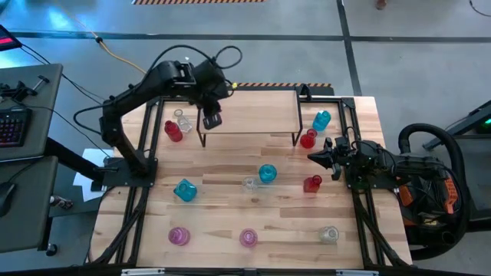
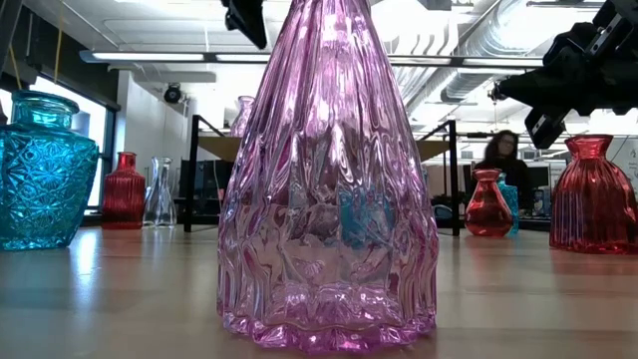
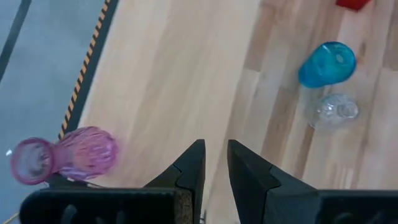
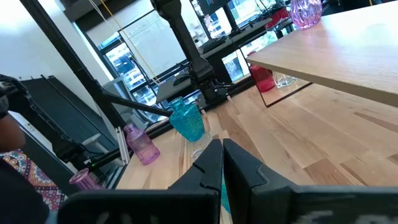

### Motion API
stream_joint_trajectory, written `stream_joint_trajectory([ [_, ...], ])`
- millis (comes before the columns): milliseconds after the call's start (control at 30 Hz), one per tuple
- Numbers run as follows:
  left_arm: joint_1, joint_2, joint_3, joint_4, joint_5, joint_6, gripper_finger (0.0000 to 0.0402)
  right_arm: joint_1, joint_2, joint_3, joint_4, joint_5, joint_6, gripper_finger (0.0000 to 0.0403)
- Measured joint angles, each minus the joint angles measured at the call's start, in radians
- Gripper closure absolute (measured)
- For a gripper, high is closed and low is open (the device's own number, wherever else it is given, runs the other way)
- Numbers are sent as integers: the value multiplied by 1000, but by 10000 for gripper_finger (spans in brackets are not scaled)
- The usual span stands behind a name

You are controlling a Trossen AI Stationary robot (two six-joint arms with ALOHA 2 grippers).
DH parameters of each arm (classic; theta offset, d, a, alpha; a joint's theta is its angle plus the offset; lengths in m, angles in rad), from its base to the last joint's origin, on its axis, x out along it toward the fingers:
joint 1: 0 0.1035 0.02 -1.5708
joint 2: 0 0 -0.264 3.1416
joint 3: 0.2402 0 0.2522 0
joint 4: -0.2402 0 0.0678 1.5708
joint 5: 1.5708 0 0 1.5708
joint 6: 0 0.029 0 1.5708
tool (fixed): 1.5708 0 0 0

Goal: Sort vases onto shelf
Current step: Put the top right red vase on the shelf

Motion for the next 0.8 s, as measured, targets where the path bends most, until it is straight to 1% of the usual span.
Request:
stream_joint_trajectory([
  [333, -98, -1, -1, -128, 1, -13, 344, 0, 0, 0, 0, 0, 0, 402],
  [800, -298, -33, -1, -131, 15, -28, 344, 0, 0, 0, 0, 0, 0, 402],
])
